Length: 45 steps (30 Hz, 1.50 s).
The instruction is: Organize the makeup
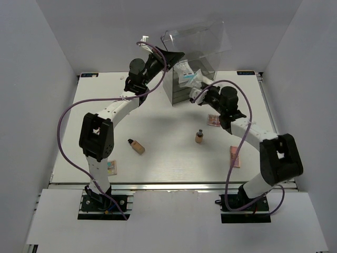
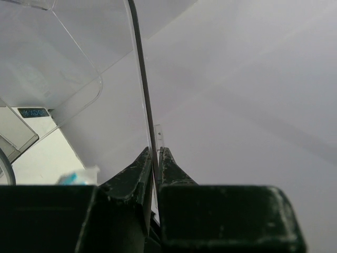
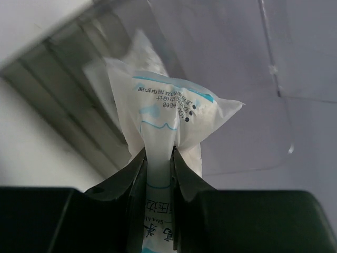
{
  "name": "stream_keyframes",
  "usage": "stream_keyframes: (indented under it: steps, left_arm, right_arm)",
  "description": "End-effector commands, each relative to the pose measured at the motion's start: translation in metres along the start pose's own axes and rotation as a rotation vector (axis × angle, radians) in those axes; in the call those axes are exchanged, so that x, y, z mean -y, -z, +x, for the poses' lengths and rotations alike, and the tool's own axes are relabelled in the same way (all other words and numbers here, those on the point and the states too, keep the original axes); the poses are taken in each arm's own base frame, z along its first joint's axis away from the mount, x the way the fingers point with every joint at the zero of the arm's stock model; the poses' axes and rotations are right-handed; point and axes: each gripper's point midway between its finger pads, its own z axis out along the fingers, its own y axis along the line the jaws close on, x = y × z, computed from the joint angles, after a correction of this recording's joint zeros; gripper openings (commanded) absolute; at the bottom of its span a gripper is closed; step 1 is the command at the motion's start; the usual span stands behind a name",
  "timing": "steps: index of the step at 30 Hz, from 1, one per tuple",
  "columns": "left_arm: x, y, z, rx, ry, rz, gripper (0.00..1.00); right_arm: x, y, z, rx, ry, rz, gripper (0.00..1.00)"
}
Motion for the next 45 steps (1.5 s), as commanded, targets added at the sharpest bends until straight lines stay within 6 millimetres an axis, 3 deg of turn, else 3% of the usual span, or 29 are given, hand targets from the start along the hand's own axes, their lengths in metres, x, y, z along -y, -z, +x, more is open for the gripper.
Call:
stream_keyframes:
  steps: [1, 4, 5, 6, 8, 9, 10, 11, 13, 15, 17, 22, 24, 25, 28, 31, 37, 39, 41, 42, 43, 45]
  left_arm:
    - [0.067, 0.007, -0.028, 0.061, -0.074, 0.181, 0.05]
    - [0.065, 0.007, -0.027, 0.054, -0.07, 0.187, 0.06]
    - [0.065, 0.007, -0.027, 0.053, -0.07, 0.187, 0.05]
    - [0.066, 0.007, -0.027, 0.052, -0.072, 0.189, 0.05]
    - [0.066, 0.008, -0.027, 0.052, -0.073, 0.189, 0.05]
    - [0.066, 0.008, -0.027, 0.05, -0.073, 0.188, 0.05]
    - [0.066, 0.009, -0.029, 0.054, -0.073, 0.189, 0.05]
    - [0.065, 0.009, -0.029, 0.057, -0.074, 0.187, 0.05]
    - [0.064, 0.009, -0.029, 0.059, -0.073, 0.185, 0.05]
    - [0.063, 0.009, -0.029, 0.062, -0.073, 0.184, 0.05]
    - [0.062, 0.01, -0.029, 0.06, -0.069, 0.183, 0.05]
    - [0.062, 0.009, -0.029, 0.061, -0.069, 0.182, 0.05]
    - [0.062, 0.009, -0.029, 0.061, -0.068, 0.179, 0.05]
    - [0.061, 0.009, -0.029, 0.06, -0.069, 0.179, 0.05]
    - [0.06, 0.009, -0.028, 0.058, -0.069, 0.175, 0.05]
    - [0.06, 0.009, -0.028, 0.058, -0.067, 0.175, 0.05]
    - [0.062, 0.009, -0.029, 0.059, -0.073, 0.177, 0.05]
    - [0.062, 0.008, -0.029, 0.059, -0.069, 0.176, 0.05]
    - [0.062, 0.009, -0.029, 0.059, -0.071, 0.177, 0.05]
    - [0.061, 0.008, -0.029, 0.06, -0.069, 0.175, 0.05]
    - [0.063, 0.009, -0.03, 0.06, -0.07, 0.178, 0.05]
    - [0.062, 0.009, -0.03, 0.061, -0.071, 0.177, 0.05]
  right_arm:
    - [0.079, -0.005, 0.005, -0.025, 0.266, 0.295, 0.0]
    - [0.1, -0.016, 0.007, -0.002, 0.413, 0.427, 0.0]
    - [0.089, -0.028, 0.016, 0.001, 0.441, 0.424, 0.0]
    - [0.104, -0.024, 0.004, 0.036, 0.506, 0.514, 0.0]
    - [0.1, -0.04, 0.007, 0.061, 0.579, 0.551, 0.0]
    - [0.108, -0.038, 0.001, 0.081, 0.615, 0.617, 0.0]
    - [0.095, -0.051, 0.014, 0.074, 0.641, 0.607, 0.0]
    - [0.109, -0.054, 0.003, 0.103, 0.671, 0.664, 0.0]
    - [0.106, -0.064, 0.007, 0.121, 0.694, 0.697, 0.0]
    - [0.117, -0.071, 0.001, 0.144, 0.713, 0.718, 0.0]
    - [0.11, -0.086, 0.007, 0.144, 0.701, 0.662, 0.0]
    - [0.118, -0.104, 0.006, 0.172, 0.678, 0.657, 0.0]
    - [0.11, -0.114, 0.014, 0.161, 0.638, 0.577, 0.11]
    - [0.112, -0.113, 0.011, 0.164, 0.622, 0.557, 0.25]
    - [0.098, -0.126, 0.024, 0.138, 0.56, 0.432, 0.42]
    - [0.102, -0.137, 0.037, 0.083, 0.513, 0.394, 0.55]
    - [0.108, -0.136, 0.044, 0.049, 0.447, 0.366, 0.74]
    - [0.107, -0.13, 0.045, 0.052, 0.432, 0.361, 0.74]
    - [0.115, -0.119, 0.031, 0.09, 0.401, 0.381, 0.74]
    - [0.101, -0.114, 0.034, 0.096, 0.378, 0.347, 0.73]
    - [0.11, -0.101, 0.015, 0.15, 0.376, 0.345, 0.7]
    - [0.094, -0.09, 0.01, 0.189, 0.303, 0.253, 0.63]
